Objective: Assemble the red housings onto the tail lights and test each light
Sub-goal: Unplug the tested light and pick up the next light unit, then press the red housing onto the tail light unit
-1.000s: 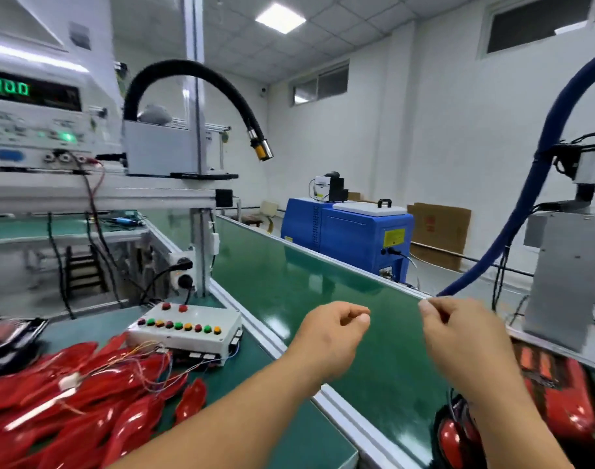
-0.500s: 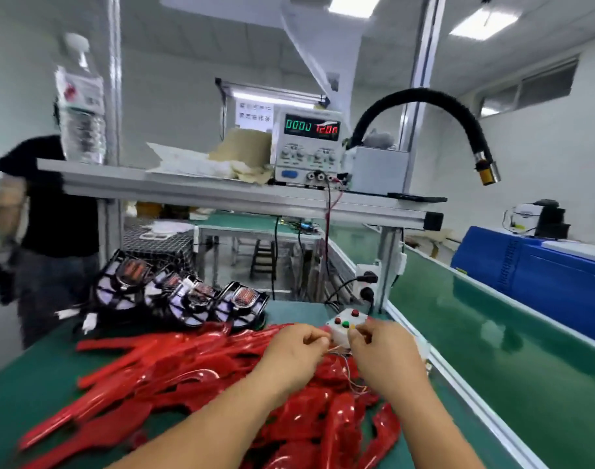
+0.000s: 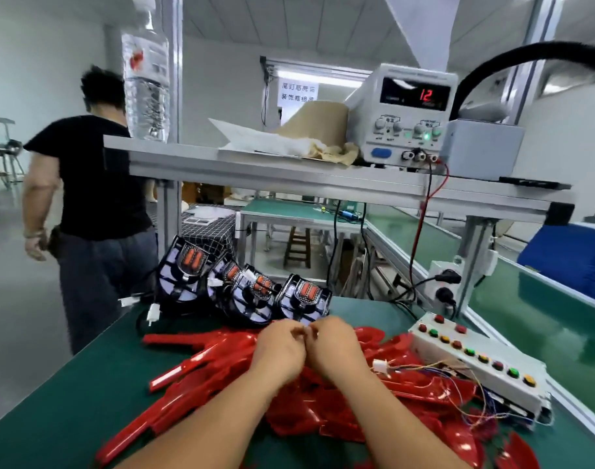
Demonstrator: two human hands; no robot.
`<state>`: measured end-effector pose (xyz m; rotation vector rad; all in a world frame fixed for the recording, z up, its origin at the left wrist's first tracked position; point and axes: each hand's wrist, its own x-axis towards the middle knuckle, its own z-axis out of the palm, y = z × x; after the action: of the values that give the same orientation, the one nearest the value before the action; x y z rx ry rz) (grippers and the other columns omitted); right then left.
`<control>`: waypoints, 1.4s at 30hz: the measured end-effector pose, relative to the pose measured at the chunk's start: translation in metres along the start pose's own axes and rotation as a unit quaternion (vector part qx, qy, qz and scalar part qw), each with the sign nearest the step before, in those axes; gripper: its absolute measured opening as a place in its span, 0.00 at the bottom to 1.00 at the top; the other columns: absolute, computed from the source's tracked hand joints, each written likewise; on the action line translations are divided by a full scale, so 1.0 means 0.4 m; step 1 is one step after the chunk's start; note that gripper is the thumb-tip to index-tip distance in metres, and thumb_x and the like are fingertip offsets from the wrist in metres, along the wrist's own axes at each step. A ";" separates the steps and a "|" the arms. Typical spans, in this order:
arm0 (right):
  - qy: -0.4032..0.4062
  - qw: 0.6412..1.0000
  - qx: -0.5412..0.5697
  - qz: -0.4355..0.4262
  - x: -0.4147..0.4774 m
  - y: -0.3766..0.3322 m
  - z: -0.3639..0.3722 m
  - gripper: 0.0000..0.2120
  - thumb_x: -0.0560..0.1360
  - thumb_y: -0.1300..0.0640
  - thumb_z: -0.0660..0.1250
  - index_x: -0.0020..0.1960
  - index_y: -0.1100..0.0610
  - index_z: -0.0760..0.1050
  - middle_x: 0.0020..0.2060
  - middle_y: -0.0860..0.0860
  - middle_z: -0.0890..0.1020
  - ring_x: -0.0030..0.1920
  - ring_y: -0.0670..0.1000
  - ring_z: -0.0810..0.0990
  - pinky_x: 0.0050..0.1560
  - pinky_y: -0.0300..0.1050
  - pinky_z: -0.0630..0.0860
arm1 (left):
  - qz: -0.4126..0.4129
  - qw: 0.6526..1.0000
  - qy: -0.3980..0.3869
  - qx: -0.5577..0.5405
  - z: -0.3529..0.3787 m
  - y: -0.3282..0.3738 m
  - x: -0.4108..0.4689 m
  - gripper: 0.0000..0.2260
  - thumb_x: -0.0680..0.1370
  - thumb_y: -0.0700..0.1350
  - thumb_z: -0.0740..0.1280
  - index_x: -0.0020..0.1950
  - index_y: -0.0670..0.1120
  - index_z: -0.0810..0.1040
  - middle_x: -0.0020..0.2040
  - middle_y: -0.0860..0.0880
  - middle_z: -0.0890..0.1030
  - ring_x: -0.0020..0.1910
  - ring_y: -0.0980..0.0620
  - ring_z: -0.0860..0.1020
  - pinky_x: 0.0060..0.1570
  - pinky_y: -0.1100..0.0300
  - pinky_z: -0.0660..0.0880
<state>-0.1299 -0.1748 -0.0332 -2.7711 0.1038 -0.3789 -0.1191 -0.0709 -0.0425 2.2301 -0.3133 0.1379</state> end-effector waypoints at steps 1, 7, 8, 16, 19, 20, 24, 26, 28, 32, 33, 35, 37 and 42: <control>0.001 1.000 0.010 0.002 0.014 0.002 0.010 0.15 0.80 0.54 0.58 0.49 0.61 0.79 0.50 0.59 0.81 0.52 0.59 0.79 0.46 0.46 0.69 | -0.002 1.000 0.014 0.014 -0.002 -0.007 0.020 0.12 0.79 0.39 0.61 0.56 0.48 0.83 0.57 0.48 0.83 0.59 0.48 0.78 0.56 0.60 0.70; -0.032 0.999 -0.001 -0.012 0.045 0.042 0.081 0.15 0.82 0.53 0.55 0.50 0.60 0.77 0.53 0.58 0.80 0.54 0.59 0.78 0.52 0.50 0.72 | -0.059 0.996 0.057 0.048 -0.009 -0.026 0.172 0.15 0.79 0.39 0.61 0.65 0.42 0.77 0.63 0.43 0.79 0.62 0.45 0.76 0.59 0.59 0.70; -0.033 0.999 -0.001 -0.012 0.044 0.049 0.091 0.15 0.81 0.52 0.55 0.48 0.59 0.77 0.51 0.58 0.81 0.53 0.60 0.78 0.51 0.50 0.72 | -0.071 0.994 0.049 0.073 -0.007 -0.029 0.196 0.15 0.79 0.38 0.61 0.65 0.41 0.76 0.64 0.43 0.79 0.62 0.45 0.76 0.59 0.58 0.72; -0.006 1.000 0.004 -0.029 0.045 0.073 0.116 0.15 0.81 0.52 0.56 0.46 0.60 0.76 0.48 0.58 0.81 0.49 0.60 0.78 0.49 0.50 0.72 | -0.113 0.977 0.029 0.180 0.051 -0.059 0.297 0.15 0.76 0.39 0.65 0.62 0.37 0.73 0.61 0.38 0.77 0.59 0.40 0.77 0.54 0.50 0.75; -0.004 0.999 -0.010 -0.030 0.045 0.072 0.114 0.17 0.81 0.52 0.55 0.46 0.61 0.77 0.48 0.59 0.81 0.49 0.60 0.79 0.49 0.50 0.73 | -0.136 0.966 0.017 0.218 0.052 -0.062 0.307 0.15 0.76 0.40 0.66 0.62 0.38 0.76 0.61 0.41 0.79 0.59 0.42 0.78 0.48 0.54 0.74; -0.006 1.000 -0.010 -0.029 0.046 0.071 0.113 0.17 0.82 0.52 0.55 0.46 0.61 0.77 0.48 0.59 0.81 0.49 0.60 0.79 0.49 0.50 0.73 | -0.134 0.962 0.005 0.237 0.052 -0.060 0.310 0.13 0.76 0.39 0.66 0.60 0.39 0.78 0.60 0.42 0.80 0.57 0.43 0.79 0.46 0.55 0.73; -0.008 1.000 -0.009 -0.024 0.041 0.067 0.109 0.17 0.82 0.52 0.55 0.47 0.61 0.77 0.49 0.59 0.81 0.49 0.60 0.79 0.49 0.49 0.73 | -0.140 0.953 -0.014 0.269 0.043 -0.044 0.319 0.12 0.76 0.40 0.68 0.58 0.40 0.80 0.59 0.42 0.81 0.57 0.43 0.80 0.48 0.56 0.75; -0.010 1.000 -0.003 -0.019 0.039 0.066 0.106 0.17 0.82 0.52 0.55 0.47 0.61 0.77 0.49 0.58 0.81 0.50 0.59 0.79 0.50 0.49 0.73 | -0.138 0.957 0.004 0.257 0.035 -0.032 0.324 0.11 0.77 0.41 0.68 0.57 0.41 0.80 0.59 0.43 0.81 0.57 0.44 0.80 0.47 0.56 0.75; -0.009 1.000 0.006 -0.016 0.038 0.065 0.102 0.16 0.82 0.52 0.55 0.49 0.60 0.77 0.50 0.58 0.81 0.50 0.58 0.79 0.52 0.48 0.74 | -0.124 0.960 0.019 0.251 0.025 -0.016 0.326 0.08 0.78 0.43 0.67 0.55 0.41 0.79 0.57 0.43 0.81 0.55 0.44 0.80 0.42 0.57 0.72; -0.019 1.000 0.001 -0.014 0.034 0.062 0.094 0.17 0.82 0.52 0.54 0.52 0.61 0.78 0.51 0.58 0.81 0.52 0.58 0.79 0.54 0.48 0.74 | -0.086 0.968 0.039 0.232 0.001 0.009 0.317 0.06 0.78 0.43 0.65 0.51 0.41 0.78 0.56 0.42 0.81 0.55 0.43 0.80 0.41 0.57 0.69; -0.025 1.000 0.002 -0.010 0.031 0.060 0.089 0.17 0.82 0.52 0.54 0.51 0.61 0.78 0.51 0.58 0.81 0.52 0.59 0.79 0.53 0.48 0.74 | -0.075 0.971 0.048 0.222 -0.007 0.017 0.314 0.06 0.78 0.43 0.65 0.50 0.41 0.78 0.55 0.42 0.81 0.54 0.42 0.80 0.42 0.57 0.69; -0.047 0.999 -0.003 -0.007 0.029 0.053 0.073 0.17 0.83 0.53 0.54 0.52 0.62 0.77 0.51 0.59 0.81 0.53 0.59 0.79 0.53 0.48 0.74 | -0.057 0.976 0.063 0.199 -0.026 0.039 0.305 0.07 0.79 0.43 0.64 0.47 0.40 0.77 0.54 0.40 0.81 0.51 0.42 0.80 0.42 0.57 0.69; -0.082 0.996 -0.017 -0.007 0.026 0.040 0.049 0.17 0.83 0.54 0.53 0.51 0.62 0.77 0.50 0.59 0.81 0.51 0.59 0.78 0.51 0.47 0.72 | -0.050 0.982 0.070 0.166 -0.047 0.066 0.292 0.08 0.79 0.44 0.64 0.45 0.40 0.76 0.53 0.40 0.81 0.50 0.41 0.79 0.41 0.57 0.70; -0.014 0.969 0.228 0.096 0.010 0.036 -0.042 0.20 0.81 0.57 0.59 0.32 0.61 0.70 0.27 0.51 0.68 0.29 0.50 0.65 0.31 0.43 0.62 | -0.066 0.989 0.092 0.097 -0.084 0.113 0.222 0.16 0.80 0.48 0.65 0.37 0.39 0.73 0.41 0.42 0.79 0.36 0.44 0.75 0.35 0.57 0.67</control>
<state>-0.1311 -0.1940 -0.0220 -2.2882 0.2427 -0.2734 -0.0454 -0.0876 0.0309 2.4017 -0.0521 0.3110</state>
